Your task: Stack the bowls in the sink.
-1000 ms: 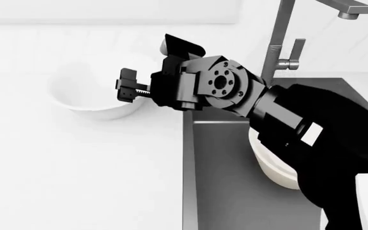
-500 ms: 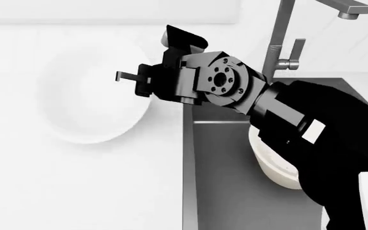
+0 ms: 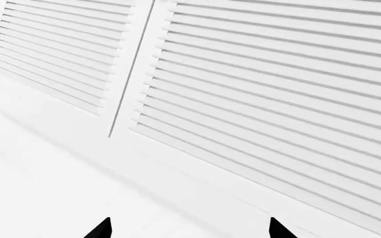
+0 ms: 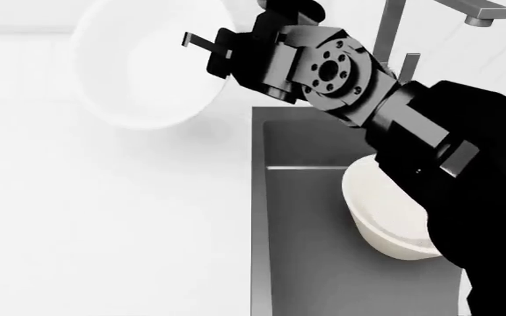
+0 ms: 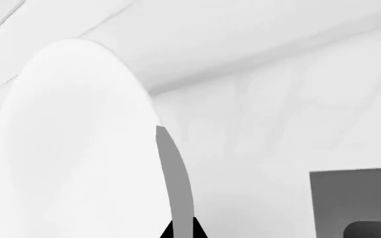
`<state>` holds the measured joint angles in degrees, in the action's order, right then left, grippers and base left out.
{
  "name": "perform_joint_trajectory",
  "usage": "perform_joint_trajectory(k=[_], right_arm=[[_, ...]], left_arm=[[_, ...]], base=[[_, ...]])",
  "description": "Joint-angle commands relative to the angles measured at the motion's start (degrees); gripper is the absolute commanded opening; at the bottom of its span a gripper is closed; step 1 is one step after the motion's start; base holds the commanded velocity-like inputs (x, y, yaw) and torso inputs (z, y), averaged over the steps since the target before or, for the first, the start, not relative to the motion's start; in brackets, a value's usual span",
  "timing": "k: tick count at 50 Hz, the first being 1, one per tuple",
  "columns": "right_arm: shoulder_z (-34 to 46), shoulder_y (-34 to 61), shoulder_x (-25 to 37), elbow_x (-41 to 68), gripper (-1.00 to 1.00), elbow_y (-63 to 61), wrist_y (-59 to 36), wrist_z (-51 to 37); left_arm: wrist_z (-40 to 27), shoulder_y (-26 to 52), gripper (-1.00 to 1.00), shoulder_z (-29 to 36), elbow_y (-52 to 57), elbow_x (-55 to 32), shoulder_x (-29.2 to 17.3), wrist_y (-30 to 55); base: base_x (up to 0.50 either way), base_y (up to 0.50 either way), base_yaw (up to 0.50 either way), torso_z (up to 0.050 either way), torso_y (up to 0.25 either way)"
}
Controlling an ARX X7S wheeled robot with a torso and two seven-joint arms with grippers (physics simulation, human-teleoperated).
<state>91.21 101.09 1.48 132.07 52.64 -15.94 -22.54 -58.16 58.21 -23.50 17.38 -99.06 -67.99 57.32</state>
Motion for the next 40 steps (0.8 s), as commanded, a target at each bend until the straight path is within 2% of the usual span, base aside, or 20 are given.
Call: perform_joint_trajectory(k=[1,13,21,40], right_arm=[[-3.71,-0.87,6.38,1.19,-1.0,-9.39,5.5,-2.18],[-8.01,-4.01,17.91,0.36,-1.0,-29.97,14.7,-7.95],[-10.2,-5.55,23.5,-0.32,-1.0,-39.2,18.99,-10.7],[-12.41,-9.8,29.99,-0.71,-1.0,-50.63,23.06,-12.41]], left_arm=[[0.04,-0.05,1.0,0.17,0.06,0.11,0.04,-0.17],[-0.25,-0.51,1.0,-0.34,0.22,-0.27,-0.05,-0.1],[-0.23,-0.26,1.0,0.23,0.29,-0.16,0.05,-0.35],[-0.54,-0.02,1.0,0.65,0.3,-0.39,0.05,-0.73]], base=[[0.0,0.0,0.0,0.0,0.0],[0.0,0.0,0.0,0.0,0.001],[0.0,0.0,0.0,0.0,0.0],[0.0,0.0,0.0,0.0,0.0]])
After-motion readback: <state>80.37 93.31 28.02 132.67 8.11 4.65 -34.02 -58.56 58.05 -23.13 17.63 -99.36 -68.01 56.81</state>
